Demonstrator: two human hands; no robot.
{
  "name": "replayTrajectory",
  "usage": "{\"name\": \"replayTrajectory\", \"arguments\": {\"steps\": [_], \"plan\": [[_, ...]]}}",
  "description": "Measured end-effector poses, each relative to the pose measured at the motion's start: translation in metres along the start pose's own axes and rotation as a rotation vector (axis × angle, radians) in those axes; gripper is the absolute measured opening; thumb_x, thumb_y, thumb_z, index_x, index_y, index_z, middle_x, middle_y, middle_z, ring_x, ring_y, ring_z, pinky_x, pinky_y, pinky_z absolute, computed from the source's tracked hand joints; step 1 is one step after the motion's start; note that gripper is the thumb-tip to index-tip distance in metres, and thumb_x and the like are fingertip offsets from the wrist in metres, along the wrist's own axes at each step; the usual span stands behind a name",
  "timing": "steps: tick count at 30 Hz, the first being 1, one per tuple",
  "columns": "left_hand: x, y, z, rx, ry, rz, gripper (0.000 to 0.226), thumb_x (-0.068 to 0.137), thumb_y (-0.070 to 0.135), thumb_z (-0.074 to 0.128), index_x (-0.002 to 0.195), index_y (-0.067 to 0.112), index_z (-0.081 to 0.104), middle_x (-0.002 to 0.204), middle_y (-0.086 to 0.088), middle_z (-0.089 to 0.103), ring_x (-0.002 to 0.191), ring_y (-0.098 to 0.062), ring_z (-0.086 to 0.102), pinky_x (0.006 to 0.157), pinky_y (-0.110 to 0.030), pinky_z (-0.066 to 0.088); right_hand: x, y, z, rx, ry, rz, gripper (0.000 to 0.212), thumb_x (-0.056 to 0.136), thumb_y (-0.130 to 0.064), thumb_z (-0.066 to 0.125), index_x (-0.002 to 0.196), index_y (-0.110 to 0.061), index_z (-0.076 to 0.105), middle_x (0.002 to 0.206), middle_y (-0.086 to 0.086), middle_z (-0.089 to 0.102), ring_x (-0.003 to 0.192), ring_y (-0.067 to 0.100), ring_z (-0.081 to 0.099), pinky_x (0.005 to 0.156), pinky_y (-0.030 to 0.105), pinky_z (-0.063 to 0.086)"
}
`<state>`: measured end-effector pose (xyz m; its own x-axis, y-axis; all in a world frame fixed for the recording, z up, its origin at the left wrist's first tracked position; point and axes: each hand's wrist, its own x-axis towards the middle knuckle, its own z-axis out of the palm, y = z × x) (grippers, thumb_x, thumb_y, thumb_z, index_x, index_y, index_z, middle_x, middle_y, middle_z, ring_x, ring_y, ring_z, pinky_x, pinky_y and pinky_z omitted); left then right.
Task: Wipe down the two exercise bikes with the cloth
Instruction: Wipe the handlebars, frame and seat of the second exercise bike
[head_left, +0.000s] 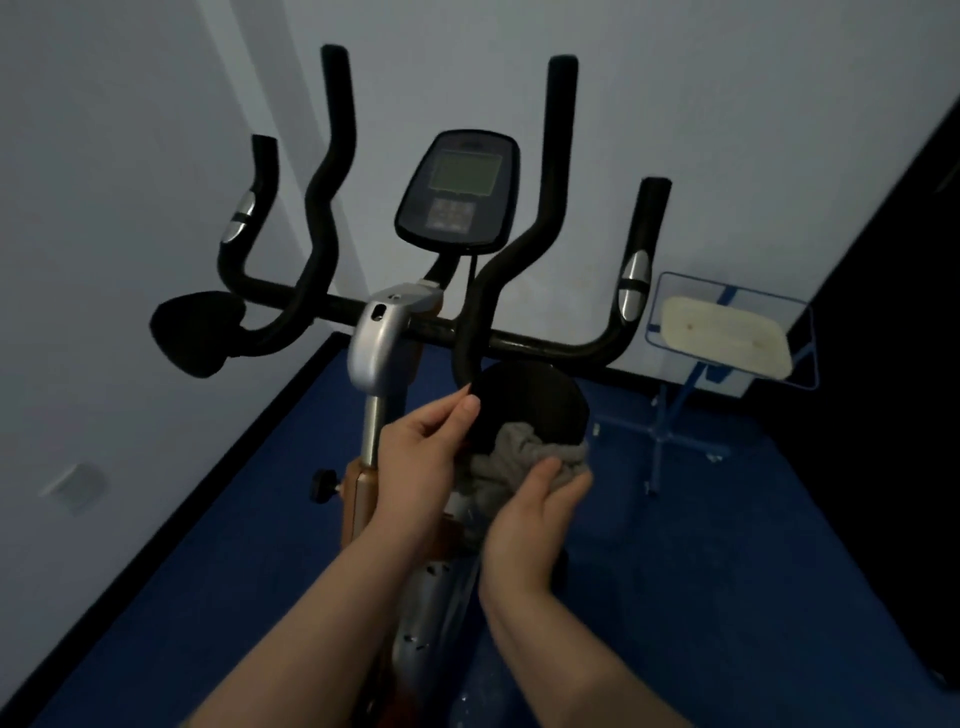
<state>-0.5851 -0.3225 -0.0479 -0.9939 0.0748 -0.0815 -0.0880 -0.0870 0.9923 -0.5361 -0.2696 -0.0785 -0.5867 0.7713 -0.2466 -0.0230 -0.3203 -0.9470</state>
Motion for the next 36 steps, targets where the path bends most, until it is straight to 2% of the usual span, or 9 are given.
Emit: {"name": "replayTrajectory", "arguments": {"steps": [3,7,10,16,20,25,30,33,36], "plan": [[0.003,0.000,-0.004,-0.013,-0.038,-0.007,0.018,0.090,0.012,0.064,0.106,0.014,0.071,0.094,0.000,0.076,0.093,-0.013,0.071,0.076,-0.020,0.057,0.012,-0.003,-0.007,0.159,0.094,0.080,0.032,0.105,-0.034,0.032,0.136,-0.033,0.038,0.134,-0.002,0.052,0.113,0.012,0.056,0.099,0.033,0.046],[0.003,-0.001,-0.004,-0.033,-0.046,-0.035,0.017,0.089,0.014,0.065,0.105,0.015,0.072,0.098,-0.006,0.075,0.097,-0.019,0.071,0.085,-0.034,0.057,-0.007,0.000,0.024,0.283,0.112,0.180,0.029,0.105,-0.035,0.034,0.133,-0.040,0.031,0.124,-0.005,0.052,0.101,0.008,0.058,0.084,0.025,0.046],[0.005,0.001,-0.008,-0.006,-0.078,-0.016,0.016,0.090,0.014,0.065,0.104,0.016,0.073,0.096,-0.003,0.076,0.094,-0.015,0.071,0.079,-0.026,0.058,-0.009,0.002,0.030,0.372,0.092,0.269,0.044,0.104,-0.037,0.035,0.147,-0.031,0.027,0.135,0.003,0.050,0.107,0.016,0.057,0.087,0.030,0.045],[0.010,0.003,-0.012,-0.003,-0.119,-0.021,0.019,0.089,0.012,0.065,0.107,0.012,0.071,0.096,0.001,0.076,0.093,-0.009,0.071,0.075,-0.018,0.056,0.001,-0.005,0.030,0.695,0.118,0.376,0.041,0.099,-0.048,0.040,0.133,-0.027,0.051,0.120,0.003,0.064,0.102,0.015,0.063,0.072,0.025,0.048],[0.008,0.001,-0.013,-0.046,-0.136,-0.029,0.022,0.089,0.012,0.065,0.110,0.011,0.071,0.100,-0.004,0.075,0.096,-0.013,0.071,0.080,-0.024,0.057,-0.004,-0.004,0.044,0.477,0.155,0.302,0.028,0.097,-0.045,0.049,0.122,-0.034,0.040,0.106,-0.006,0.061,0.090,0.007,0.061,0.071,0.023,0.046],[0.012,-0.005,-0.017,0.051,-0.161,0.041,0.019,0.089,0.015,0.064,0.107,0.021,0.070,0.095,0.010,0.075,0.091,-0.003,0.069,0.072,-0.013,0.053,0.006,0.004,0.022,0.400,0.193,0.143,0.022,0.095,-0.037,0.055,0.113,-0.045,0.045,0.115,-0.008,0.060,0.097,0.003,0.060,0.077,0.022,0.047],[0.012,-0.006,-0.020,0.206,-0.146,0.171,0.018,0.090,0.015,0.064,0.107,0.011,0.070,0.095,-0.001,0.073,0.088,-0.005,0.068,0.070,-0.012,0.052,-0.004,0.006,0.051,0.412,0.169,0.306,0.037,0.096,-0.028,0.058,0.131,-0.019,0.047,0.113,0.005,0.066,0.098,0.017,0.066,0.087,0.034,0.055],[0.017,-0.006,-0.025,0.261,-0.161,0.208,0.019,0.089,0.016,0.066,0.108,0.013,0.070,0.099,0.001,0.072,0.092,-0.006,0.068,0.072,-0.014,0.053,0.003,-0.003,0.034,0.593,0.044,0.432,0.020,0.095,-0.024,0.059,0.112,-0.015,0.062,0.099,0.007,0.072,0.083,0.015,0.070,0.061,0.026,0.057],[0.016,-0.008,-0.026,0.270,-0.155,0.211,0.021,0.089,0.017,0.066,0.109,0.014,0.070,0.102,0.002,0.072,0.095,-0.003,0.066,0.073,-0.011,0.051,0.014,-0.001,0.012,0.603,0.013,0.372,0.033,0.088,-0.021,0.068,0.120,-0.015,0.062,0.108,0.008,0.071,0.094,0.022,0.070,0.070,0.032,0.058]]}}
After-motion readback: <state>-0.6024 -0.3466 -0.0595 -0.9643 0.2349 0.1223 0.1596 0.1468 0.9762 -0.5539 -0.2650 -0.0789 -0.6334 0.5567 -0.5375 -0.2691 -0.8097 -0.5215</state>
